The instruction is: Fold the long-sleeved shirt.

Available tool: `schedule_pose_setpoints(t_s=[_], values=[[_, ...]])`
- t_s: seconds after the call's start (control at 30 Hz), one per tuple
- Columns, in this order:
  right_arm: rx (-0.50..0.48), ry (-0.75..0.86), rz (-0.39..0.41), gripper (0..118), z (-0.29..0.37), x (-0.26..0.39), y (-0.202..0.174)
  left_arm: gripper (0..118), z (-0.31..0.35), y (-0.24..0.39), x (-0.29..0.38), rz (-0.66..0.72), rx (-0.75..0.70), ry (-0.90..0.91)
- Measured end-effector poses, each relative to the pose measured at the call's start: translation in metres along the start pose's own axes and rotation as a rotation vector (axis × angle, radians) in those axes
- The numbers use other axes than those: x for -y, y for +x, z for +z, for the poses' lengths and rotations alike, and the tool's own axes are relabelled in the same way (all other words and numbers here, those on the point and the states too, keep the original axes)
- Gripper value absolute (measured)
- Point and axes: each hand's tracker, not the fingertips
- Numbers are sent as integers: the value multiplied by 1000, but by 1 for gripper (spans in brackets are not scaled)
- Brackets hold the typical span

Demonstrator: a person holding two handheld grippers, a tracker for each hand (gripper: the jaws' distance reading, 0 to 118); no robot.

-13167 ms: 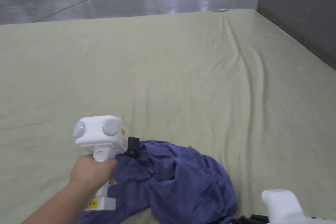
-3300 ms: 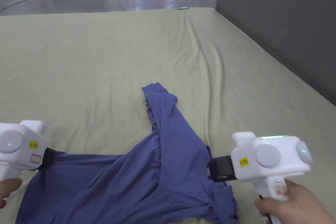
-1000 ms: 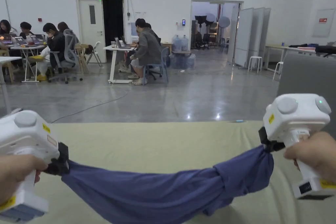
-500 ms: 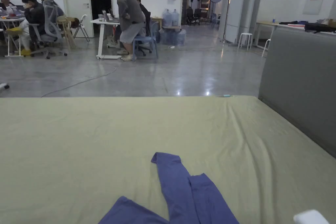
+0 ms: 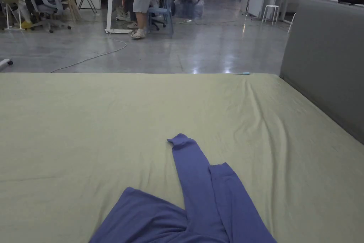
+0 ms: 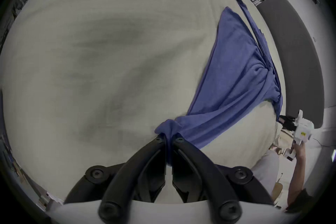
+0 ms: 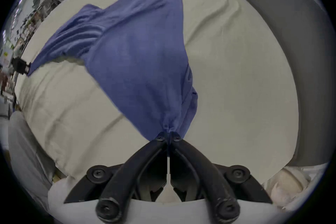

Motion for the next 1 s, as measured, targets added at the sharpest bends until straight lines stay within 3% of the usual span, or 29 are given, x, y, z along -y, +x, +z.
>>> schedule_pose_setpoints(t_s=[0.13,0.23,0.27,0.3,0.33,0.37,0.4,0.43,0.5,0.6,0.63,0.67,0.7,0.73,0.77,0.8,0.87,1.0], values=[[-34,-9,-37,6,-15,-7,8,0,-1,-1,3,33,12,30],[-101,-44,-132,10,-3,-11,22,4,5,-2,10,47,20,73],[-83,-36,-108,24,8,-10,26,11,14,0,14,95,31,117],[-70,-33,-92,58,18,-10,27,37,27,5,19,134,19,156],[-26,-5,-70,86,36,-5,30,72,44,12,28,146,-21,238],[-17,51,-56,97,58,-2,31,100,61,17,39,128,-18,331],[-20,102,-51,97,78,0,32,118,77,22,48,111,3,408],[-27,156,-57,97,103,6,32,118,94,27,58,101,37,471],[-37,239,-92,97,140,17,29,118,112,37,75,91,80,510],[-106,311,-169,97,174,37,15,113,113,51,103,25,114,381],[-162,304,-184,95,179,45,9,95,108,57,113,-7,84,348],[-230,299,-194,83,182,53,3,58,103,63,122,-23,28,344],[-271,299,-210,34,184,59,-3,0,98,66,130,-29,-8,341],[-292,292,-217,0,181,64,-10,0,90,67,137,-18,-23,333],[-233,297,-169,0,180,68,-20,0,83,65,142,4,13,306],[-254,291,-192,0,176,71,-29,0,80,63,144,22,61,273],[-240,231,-105,0,168,70,-45,0,81,60,148,74,134,287],[-250,224,-66,0,165,70,-56,0,94,63,139,35,64,319]])
